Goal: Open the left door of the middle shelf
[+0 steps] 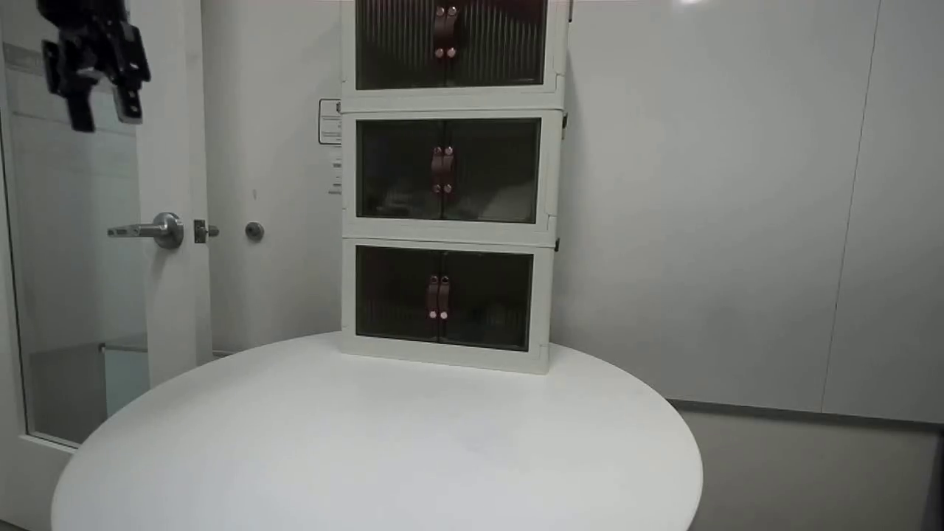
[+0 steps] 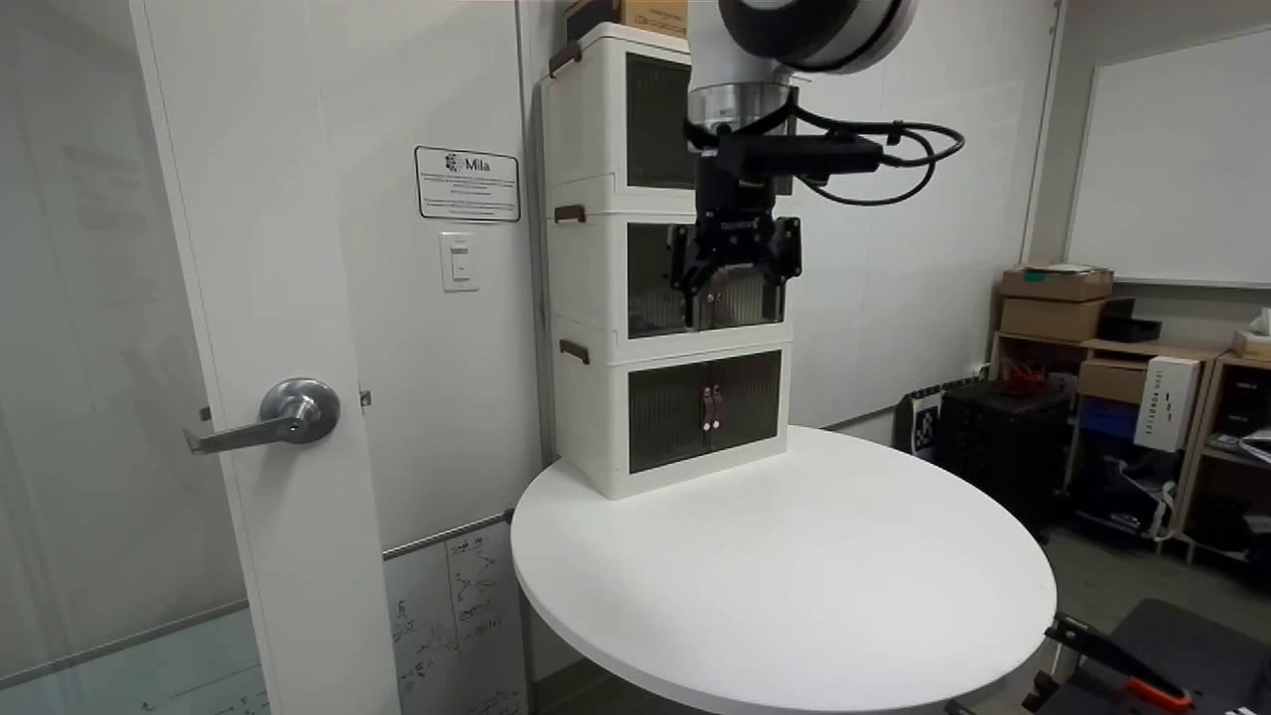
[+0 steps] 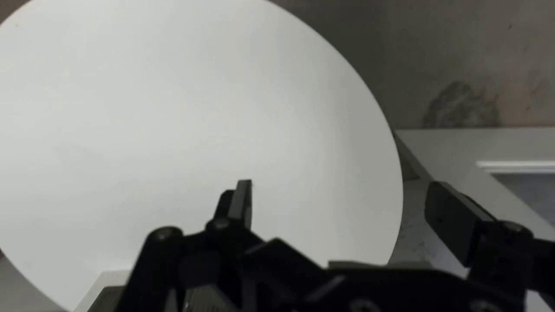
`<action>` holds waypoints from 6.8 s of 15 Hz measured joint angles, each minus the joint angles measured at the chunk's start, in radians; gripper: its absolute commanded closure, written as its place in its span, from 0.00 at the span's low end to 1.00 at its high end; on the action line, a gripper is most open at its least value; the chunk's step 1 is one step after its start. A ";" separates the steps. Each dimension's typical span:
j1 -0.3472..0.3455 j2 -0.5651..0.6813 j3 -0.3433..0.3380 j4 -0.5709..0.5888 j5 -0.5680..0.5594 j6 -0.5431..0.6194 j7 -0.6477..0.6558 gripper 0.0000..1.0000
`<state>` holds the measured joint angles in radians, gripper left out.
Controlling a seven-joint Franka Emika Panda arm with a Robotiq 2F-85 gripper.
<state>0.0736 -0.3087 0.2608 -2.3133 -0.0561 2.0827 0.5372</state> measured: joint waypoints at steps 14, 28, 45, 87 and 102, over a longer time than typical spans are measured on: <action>-0.021 0.469 -0.121 0.417 -0.937 0.166 0.885 0.00; 0.030 0.704 -0.257 0.685 -1.185 -0.038 1.311 0.00; -0.033 0.843 -0.302 0.819 -1.268 0.068 1.388 0.00; -0.077 0.677 -0.321 0.541 -1.286 0.269 1.526 0.00; -0.140 0.503 -0.154 0.327 -0.853 0.486 1.072 0.00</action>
<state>-0.0668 0.1939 0.1065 -1.9867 -0.9086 2.5692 1.6095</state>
